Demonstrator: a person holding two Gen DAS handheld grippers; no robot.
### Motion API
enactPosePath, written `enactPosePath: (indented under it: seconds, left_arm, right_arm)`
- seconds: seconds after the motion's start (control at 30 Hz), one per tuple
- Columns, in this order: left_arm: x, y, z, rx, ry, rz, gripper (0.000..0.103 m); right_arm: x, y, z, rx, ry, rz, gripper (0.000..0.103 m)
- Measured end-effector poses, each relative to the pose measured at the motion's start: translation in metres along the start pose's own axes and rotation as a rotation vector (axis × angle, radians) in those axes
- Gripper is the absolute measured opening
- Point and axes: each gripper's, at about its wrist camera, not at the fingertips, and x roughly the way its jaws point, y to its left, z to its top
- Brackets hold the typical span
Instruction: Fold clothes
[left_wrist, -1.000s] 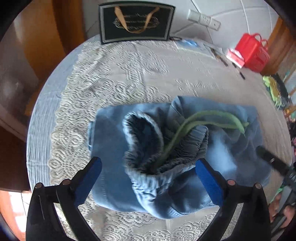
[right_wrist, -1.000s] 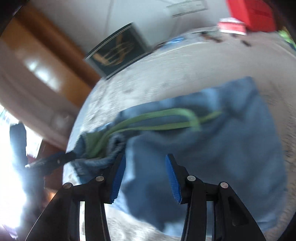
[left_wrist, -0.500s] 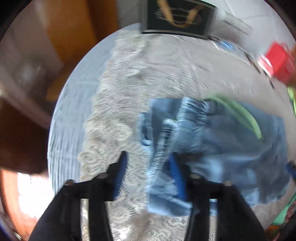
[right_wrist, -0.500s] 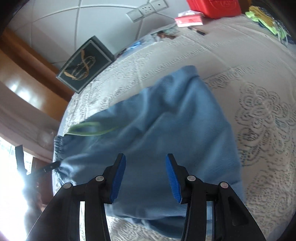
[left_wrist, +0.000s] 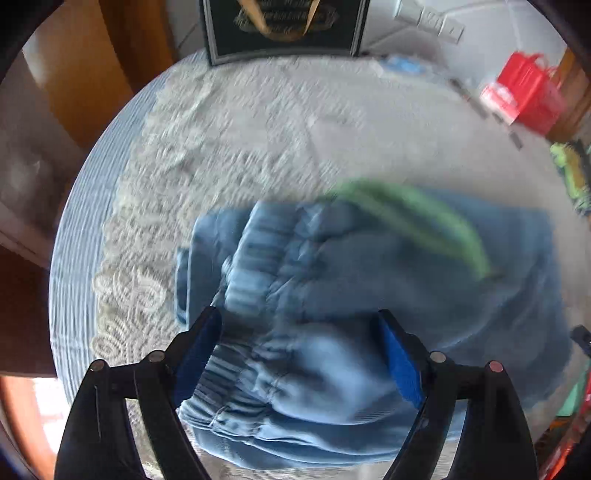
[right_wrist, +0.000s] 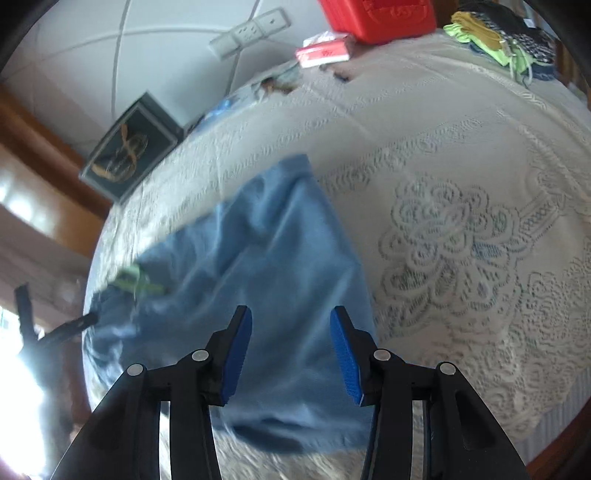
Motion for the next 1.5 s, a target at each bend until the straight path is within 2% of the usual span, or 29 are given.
enactPosePath:
  seconds: [0.03, 0.1, 0.13, 0.17, 0.23, 0.3, 0.4, 0.47, 0.53, 0.57, 0.63, 0.67, 0.73, 0.77, 0.8, 0.87, 0.9, 1.0, 1.07, 1.13, 1.2, 1.27, 1.37, 1.43, 1.5]
  left_arm:
    - [0.008, 0.005, -0.006, -0.003, 0.018, 0.026, 0.086]
    - [0.016, 0.017, -0.014, -0.037, 0.036, 0.017, 0.095]
    - [0.015, 0.023, -0.017, -0.057, 0.042, 0.010, 0.096]
    - [0.012, 0.025, -0.018, -0.062, 0.045, 0.007, 0.096]
    - [0.000, 0.026, -0.018, -0.071, 0.040, -0.012, 0.096]
    - [-0.019, 0.023, -0.010, -0.083, -0.007, -0.047, 0.096]
    - [-0.039, 0.009, 0.011, -0.087, -0.089, -0.136, 0.096]
    - [-0.039, -0.005, 0.025, -0.060, -0.099, -0.201, 0.096]
    - [-0.028, -0.020, 0.036, -0.021, -0.085, -0.227, 0.096]
    - [-0.018, -0.026, 0.040, -0.007, -0.063, -0.219, 0.096]
    - [0.005, -0.033, 0.048, 0.015, -0.025, -0.158, 0.096]
    - [0.012, -0.034, 0.051, 0.023, -0.019, -0.095, 0.096]
    - [0.025, -0.032, 0.057, 0.038, -0.022, 0.051, 0.095]
    - [0.032, -0.025, 0.059, 0.030, -0.015, 0.141, 0.096]
    - [0.038, -0.013, 0.062, -0.009, -0.004, 0.144, 0.096]
    - [0.033, 0.016, 0.059, -0.141, 0.024, 0.069, 0.096]
    - [0.023, 0.024, 0.055, -0.164, 0.003, 0.050, 0.096]
    - [-0.014, 0.032, 0.035, -0.165, -0.057, -0.028, 0.096]
    - [-0.031, 0.026, 0.020, -0.133, -0.077, -0.101, 0.096]
    - [-0.040, 0.016, 0.007, -0.071, -0.088, -0.137, 0.096]
    - [-0.037, 0.001, -0.004, 0.031, -0.076, -0.112, 0.096]
    - [-0.027, -0.009, -0.016, 0.098, -0.035, -0.052, 0.096]
    - [-0.014, -0.002, -0.033, 0.135, 0.025, -0.019, 0.096]
    - [-0.011, 0.000, -0.043, 0.168, 0.025, -0.006, 0.103]
    - [-0.013, 0.000, -0.047, 0.180, 0.016, -0.006, 0.103]
  right_arm:
    - [0.004, -0.003, -0.008, -0.015, 0.046, -0.006, 0.042]
    - [0.012, -0.007, -0.023, -0.058, 0.137, -0.042, 0.033]
    - [0.015, -0.008, -0.031, -0.083, 0.179, -0.069, 0.030]
    - [0.015, -0.010, -0.037, -0.106, 0.212, -0.102, 0.022]
    - [0.009, -0.012, -0.040, -0.125, 0.246, -0.142, 0.021]
    - [-0.007, -0.009, -0.025, -0.139, 0.193, -0.152, 0.021]
    - [-0.018, 0.009, 0.012, -0.178, 0.077, -0.096, 0.023]
    - [-0.004, 0.024, 0.046, -0.209, 0.042, -0.052, 0.023]
    - [0.023, 0.034, 0.076, -0.231, 0.055, -0.041, 0.023]
    - [0.038, 0.035, 0.088, -0.235, 0.075, -0.036, 0.023]
    - [0.067, 0.038, 0.109, -0.233, 0.119, -0.020, 0.023]
    - [0.084, 0.038, 0.121, -0.240, 0.139, -0.024, 0.023]
    - [0.106, 0.032, 0.136, -0.239, 0.158, -0.086, 0.023]
    - [0.111, 0.025, 0.143, -0.216, 0.156, -0.102, 0.017]
    - [0.117, 0.018, 0.150, -0.193, 0.154, -0.118, 0.011]
    - [0.111, 0.007, 0.161, -0.141, 0.112, -0.155, 0.012]
    - [0.100, 0.005, 0.160, -0.130, 0.078, -0.155, 0.015]
    - [0.057, 0.005, 0.134, -0.124, 0.023, -0.056, 0.019]
    - [0.040, 0.012, 0.101, -0.152, 0.033, -0.030, 0.026]
    - [0.030, 0.018, 0.067, -0.168, 0.050, -0.013, 0.027]
    - [0.027, 0.018, 0.031, -0.156, 0.078, -0.022, 0.027]
    - [0.028, 0.017, 0.004, -0.136, 0.103, -0.038, 0.027]
    - [0.027, 0.006, -0.033, -0.071, 0.136, -0.065, 0.027]
    - [0.021, -0.004, -0.054, -0.021, 0.149, -0.067, 0.027]
    - [0.012, -0.009, -0.068, 0.022, 0.144, -0.081, 0.030]
